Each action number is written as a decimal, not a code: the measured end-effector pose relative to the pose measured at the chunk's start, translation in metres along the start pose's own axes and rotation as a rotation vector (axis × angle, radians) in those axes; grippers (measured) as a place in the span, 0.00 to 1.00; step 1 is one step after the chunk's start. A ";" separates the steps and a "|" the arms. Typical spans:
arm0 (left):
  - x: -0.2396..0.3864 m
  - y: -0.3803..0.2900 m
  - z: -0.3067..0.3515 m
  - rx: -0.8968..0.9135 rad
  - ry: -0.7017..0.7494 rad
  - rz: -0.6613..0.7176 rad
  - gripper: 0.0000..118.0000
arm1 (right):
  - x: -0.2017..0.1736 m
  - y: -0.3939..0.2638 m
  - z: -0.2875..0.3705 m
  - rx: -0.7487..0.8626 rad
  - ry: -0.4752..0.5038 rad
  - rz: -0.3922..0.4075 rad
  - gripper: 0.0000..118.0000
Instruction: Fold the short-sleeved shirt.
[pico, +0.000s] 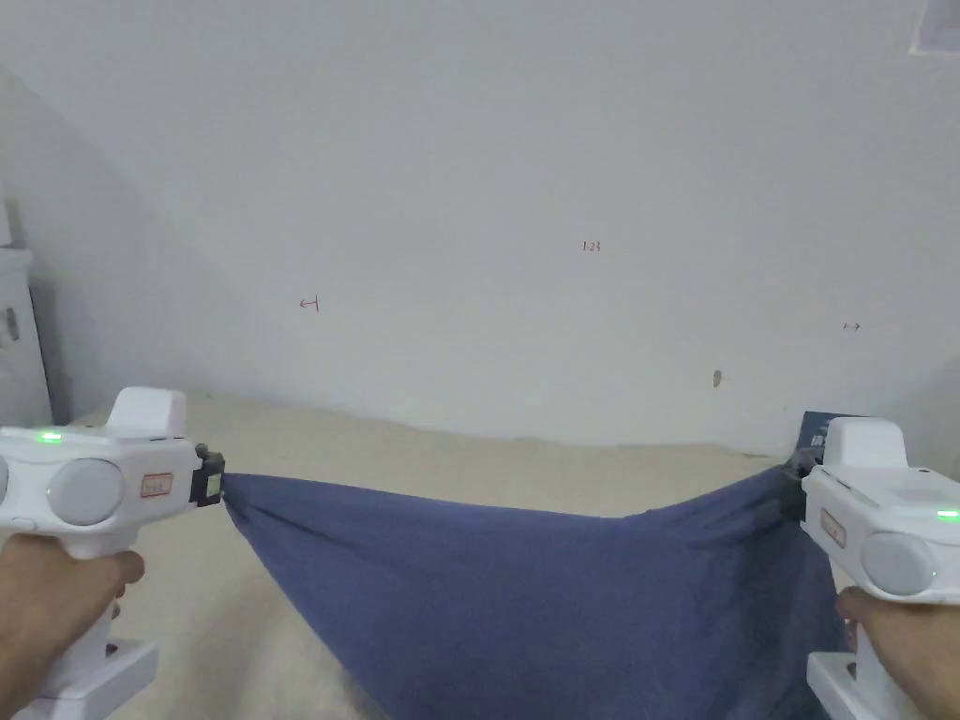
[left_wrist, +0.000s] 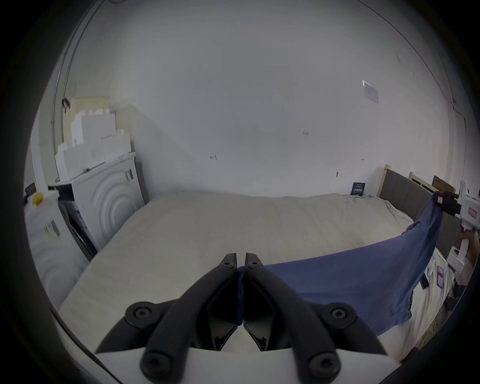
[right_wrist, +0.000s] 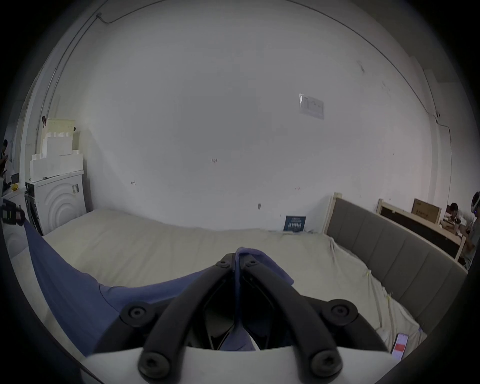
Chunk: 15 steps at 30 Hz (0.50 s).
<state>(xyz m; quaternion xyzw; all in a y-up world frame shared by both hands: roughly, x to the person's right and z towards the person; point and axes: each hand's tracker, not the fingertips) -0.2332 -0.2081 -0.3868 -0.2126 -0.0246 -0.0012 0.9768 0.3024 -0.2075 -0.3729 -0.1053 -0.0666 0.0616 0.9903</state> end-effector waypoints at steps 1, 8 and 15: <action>0.001 0.007 -0.003 0.002 0.001 -0.002 0.00 | 0.001 0.008 -0.007 0.004 -0.006 0.006 0.00; 0.002 0.056 -0.038 0.007 0.041 -0.041 0.00 | 0.001 0.064 -0.049 0.036 -0.040 0.043 0.00; 0.003 0.101 -0.074 0.053 0.086 0.001 0.00 | -0.002 0.099 -0.087 0.076 -0.080 -0.007 0.00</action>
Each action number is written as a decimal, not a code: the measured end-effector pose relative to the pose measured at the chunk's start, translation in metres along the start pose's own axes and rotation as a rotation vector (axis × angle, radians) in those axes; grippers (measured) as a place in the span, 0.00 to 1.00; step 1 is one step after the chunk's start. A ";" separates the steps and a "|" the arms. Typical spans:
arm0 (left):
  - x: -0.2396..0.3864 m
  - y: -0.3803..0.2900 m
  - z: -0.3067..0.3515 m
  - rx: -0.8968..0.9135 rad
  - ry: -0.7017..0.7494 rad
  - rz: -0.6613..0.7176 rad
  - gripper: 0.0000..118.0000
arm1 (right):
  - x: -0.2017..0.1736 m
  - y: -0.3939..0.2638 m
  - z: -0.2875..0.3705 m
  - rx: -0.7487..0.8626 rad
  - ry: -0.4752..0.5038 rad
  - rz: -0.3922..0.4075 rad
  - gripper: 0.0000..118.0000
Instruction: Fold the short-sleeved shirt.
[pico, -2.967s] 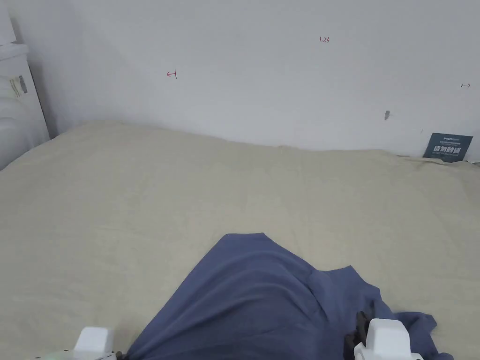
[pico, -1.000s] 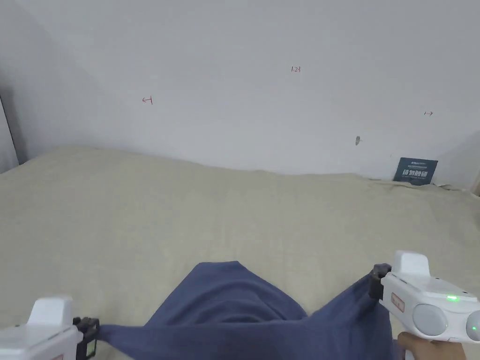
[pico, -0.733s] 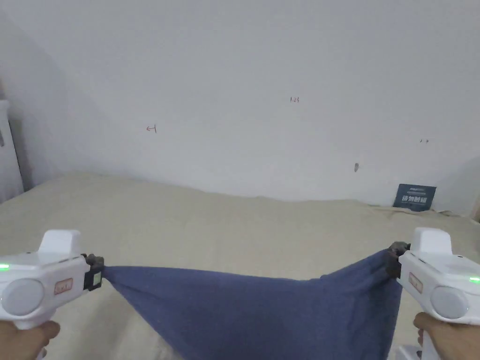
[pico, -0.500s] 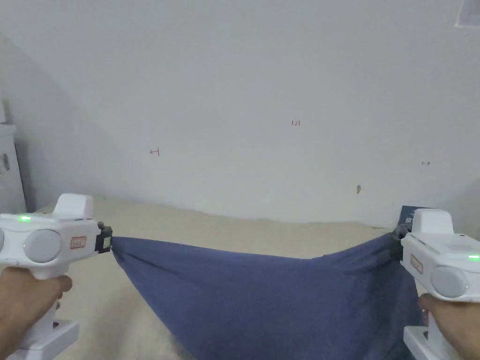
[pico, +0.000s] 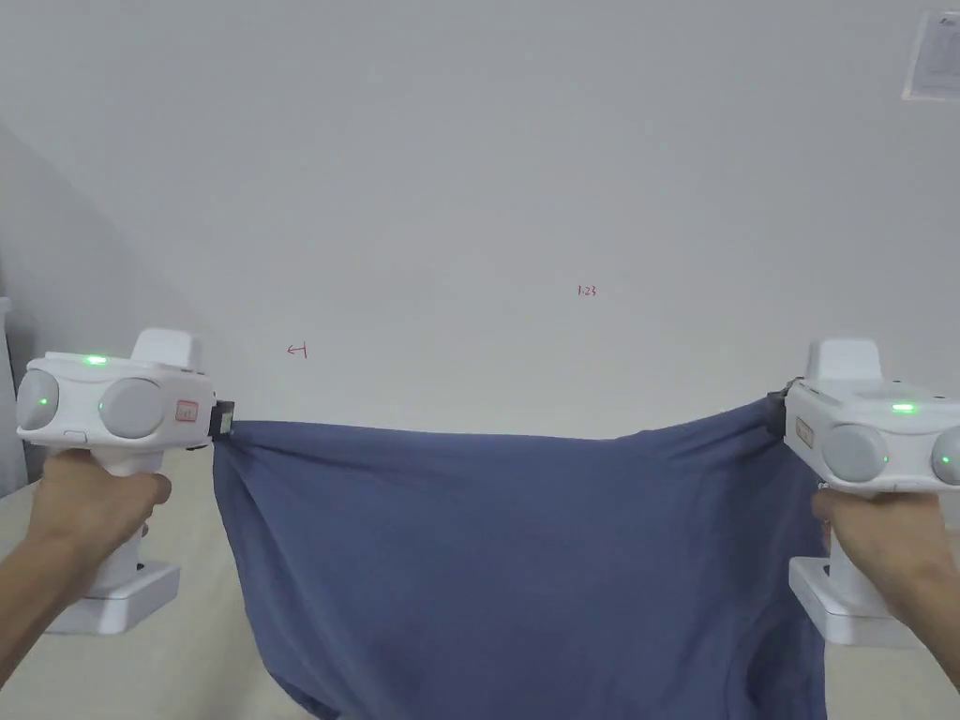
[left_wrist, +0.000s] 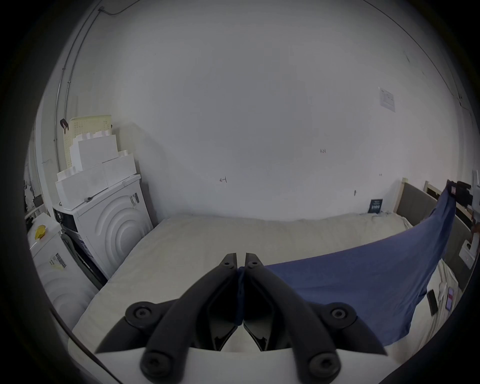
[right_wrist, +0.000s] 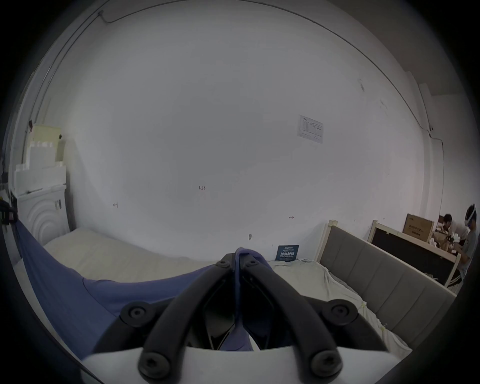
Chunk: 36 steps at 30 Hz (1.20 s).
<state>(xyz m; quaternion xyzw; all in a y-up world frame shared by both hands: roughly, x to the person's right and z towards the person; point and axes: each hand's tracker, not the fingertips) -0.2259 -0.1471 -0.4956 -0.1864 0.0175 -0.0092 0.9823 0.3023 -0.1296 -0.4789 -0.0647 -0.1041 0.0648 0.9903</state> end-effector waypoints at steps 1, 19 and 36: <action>0.002 0.006 -0.006 0.004 0.003 0.013 0.00 | -0.002 0.002 -0.007 0.001 -0.001 -0.008 0.00; 0.013 0.089 -0.066 0.093 0.032 0.034 0.00 | -0.007 0.057 -0.083 0.035 -0.034 -0.078 0.00; 0.000 -0.061 -0.017 0.003 -0.011 0.029 0.00 | -0.014 -0.060 0.011 -0.031 0.012 0.015 0.00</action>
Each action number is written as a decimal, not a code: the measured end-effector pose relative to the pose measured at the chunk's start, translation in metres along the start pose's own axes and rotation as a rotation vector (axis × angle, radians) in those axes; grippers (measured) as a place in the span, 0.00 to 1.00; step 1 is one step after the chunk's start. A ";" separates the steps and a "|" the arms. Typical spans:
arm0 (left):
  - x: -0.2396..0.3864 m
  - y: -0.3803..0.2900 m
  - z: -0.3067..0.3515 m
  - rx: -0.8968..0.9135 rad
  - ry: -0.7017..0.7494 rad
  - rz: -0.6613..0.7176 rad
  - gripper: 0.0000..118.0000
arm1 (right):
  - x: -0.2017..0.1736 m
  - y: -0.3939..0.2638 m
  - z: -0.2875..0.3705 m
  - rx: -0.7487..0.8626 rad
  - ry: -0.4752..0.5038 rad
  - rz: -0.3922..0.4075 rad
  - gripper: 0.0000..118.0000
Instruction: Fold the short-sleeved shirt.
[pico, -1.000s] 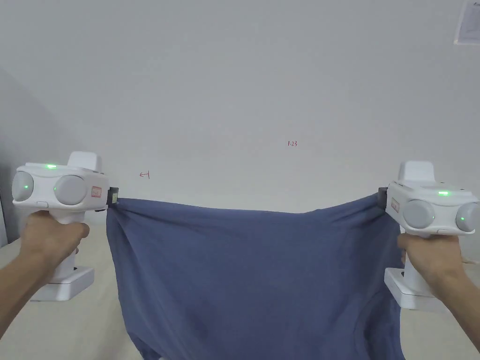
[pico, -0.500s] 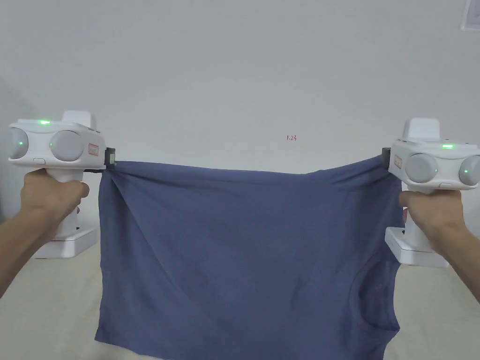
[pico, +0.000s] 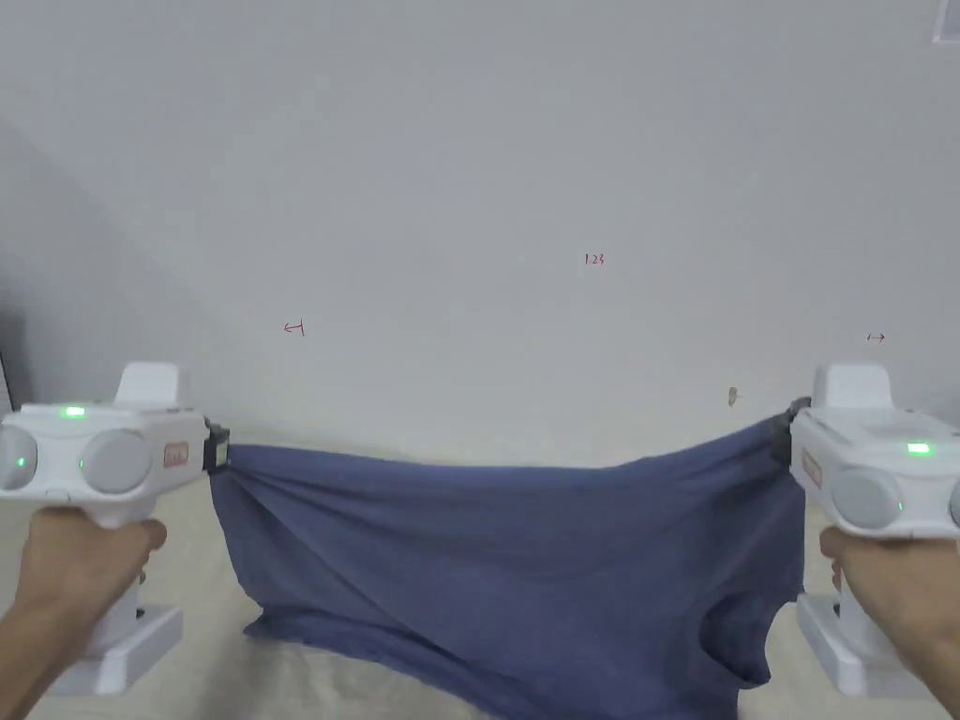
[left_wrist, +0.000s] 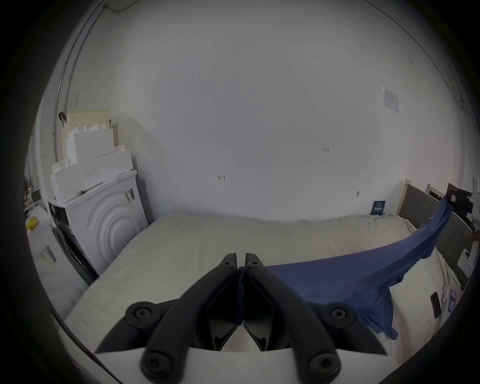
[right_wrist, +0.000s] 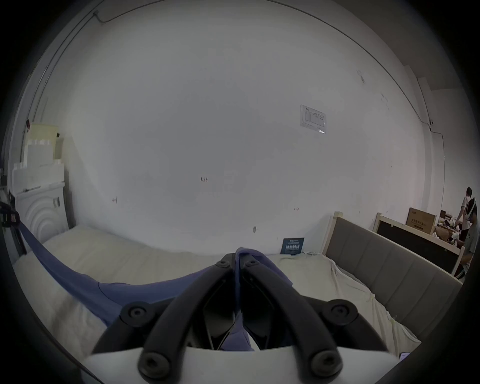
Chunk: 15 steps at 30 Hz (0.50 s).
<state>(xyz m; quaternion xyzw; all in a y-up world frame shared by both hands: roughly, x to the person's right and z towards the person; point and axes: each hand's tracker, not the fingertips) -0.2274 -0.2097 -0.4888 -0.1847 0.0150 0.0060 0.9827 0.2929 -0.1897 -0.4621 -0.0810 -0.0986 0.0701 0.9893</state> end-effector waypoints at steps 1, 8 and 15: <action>-0.003 -0.010 0.006 -0.002 -0.005 0.007 0.00 | 0.000 -0.009 0.010 0.001 -0.001 0.014 0.00; -0.023 -0.084 0.068 -0.017 -0.008 0.051 0.00 | 0.009 -0.064 0.085 -0.001 0.018 0.030 0.00; -0.036 -0.151 0.128 -0.053 -0.017 0.036 0.00 | 0.008 -0.108 0.163 -0.030 0.029 0.069 0.00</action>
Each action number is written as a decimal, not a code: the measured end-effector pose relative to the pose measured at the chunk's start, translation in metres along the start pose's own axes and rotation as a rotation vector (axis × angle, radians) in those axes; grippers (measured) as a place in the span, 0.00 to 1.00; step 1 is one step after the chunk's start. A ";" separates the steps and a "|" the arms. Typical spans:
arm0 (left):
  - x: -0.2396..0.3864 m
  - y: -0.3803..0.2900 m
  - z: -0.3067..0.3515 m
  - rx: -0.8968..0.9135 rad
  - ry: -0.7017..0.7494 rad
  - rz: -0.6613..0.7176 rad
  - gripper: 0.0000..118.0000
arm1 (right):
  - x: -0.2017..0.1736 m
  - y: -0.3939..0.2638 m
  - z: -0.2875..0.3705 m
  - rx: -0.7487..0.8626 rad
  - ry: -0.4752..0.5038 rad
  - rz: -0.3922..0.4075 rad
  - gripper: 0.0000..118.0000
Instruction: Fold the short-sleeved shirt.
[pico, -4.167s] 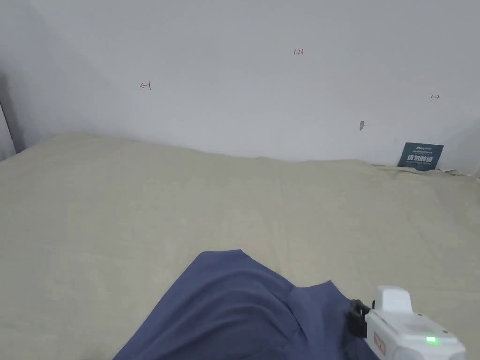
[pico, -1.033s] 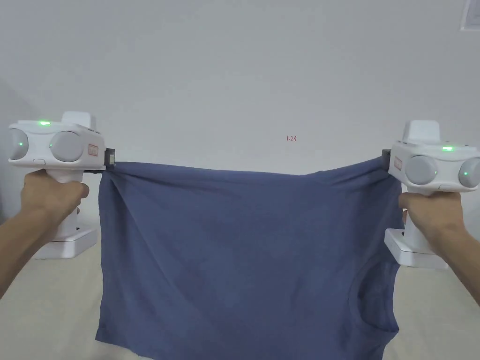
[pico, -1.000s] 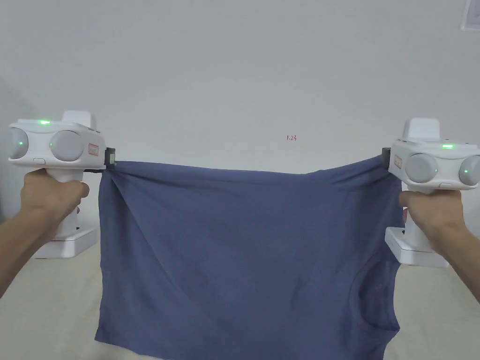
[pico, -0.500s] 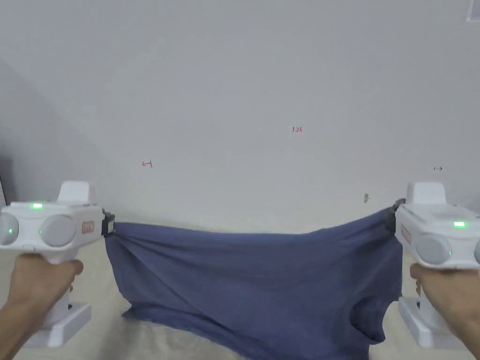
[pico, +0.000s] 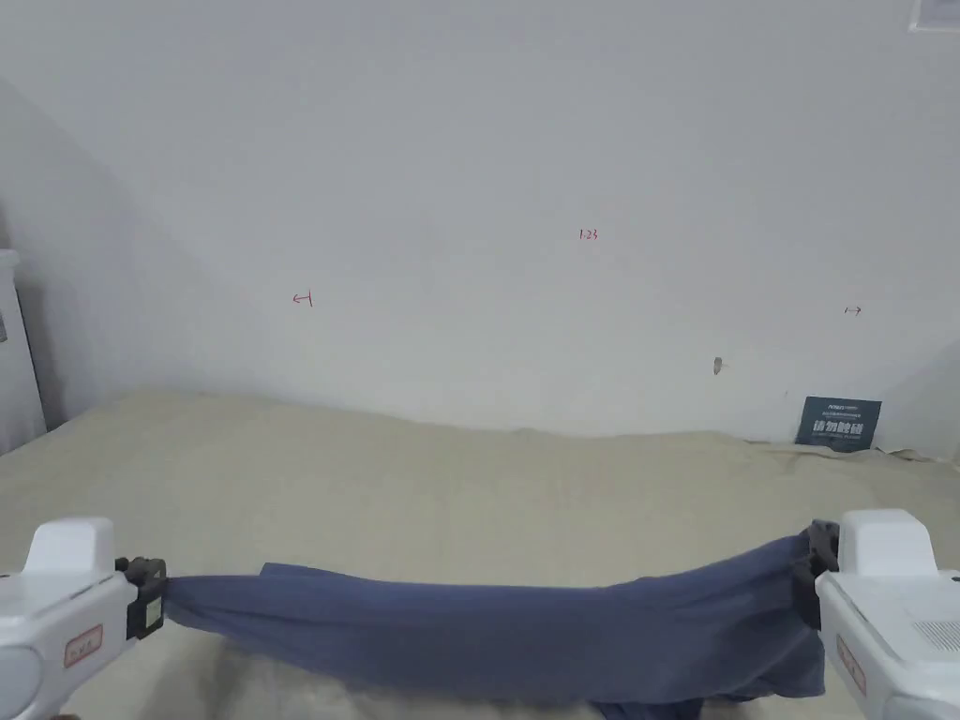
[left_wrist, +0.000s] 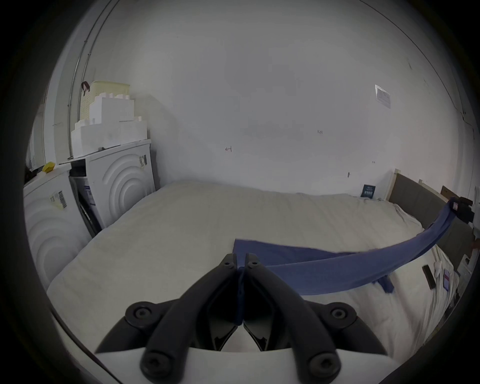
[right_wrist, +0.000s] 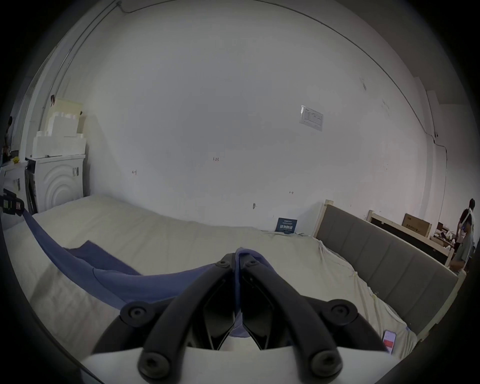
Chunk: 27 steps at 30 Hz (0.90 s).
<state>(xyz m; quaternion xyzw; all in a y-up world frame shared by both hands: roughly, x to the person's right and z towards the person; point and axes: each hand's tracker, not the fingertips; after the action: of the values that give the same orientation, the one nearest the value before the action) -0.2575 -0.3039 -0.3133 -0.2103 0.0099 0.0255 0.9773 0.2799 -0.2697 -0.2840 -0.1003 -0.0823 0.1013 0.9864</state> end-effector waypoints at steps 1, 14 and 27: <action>0.000 -0.008 0.007 -0.002 0.006 0.001 0.00 | 0.000 -0.006 0.008 -0.012 0.002 -0.003 0.00; -0.024 -0.140 0.072 -0.155 0.001 -0.021 0.00 | -0.019 -0.133 0.132 -0.180 -0.049 -0.026 0.00; -0.038 -0.237 0.090 -0.316 0.020 0.001 0.00 | -0.040 -0.226 0.174 -0.388 -0.047 0.031 0.00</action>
<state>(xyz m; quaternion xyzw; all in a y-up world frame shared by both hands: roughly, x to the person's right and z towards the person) -0.2823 -0.4843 -0.1323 -0.3616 0.0157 0.0250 0.9319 0.2508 -0.4636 -0.0726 -0.2873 -0.1216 0.1012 0.9447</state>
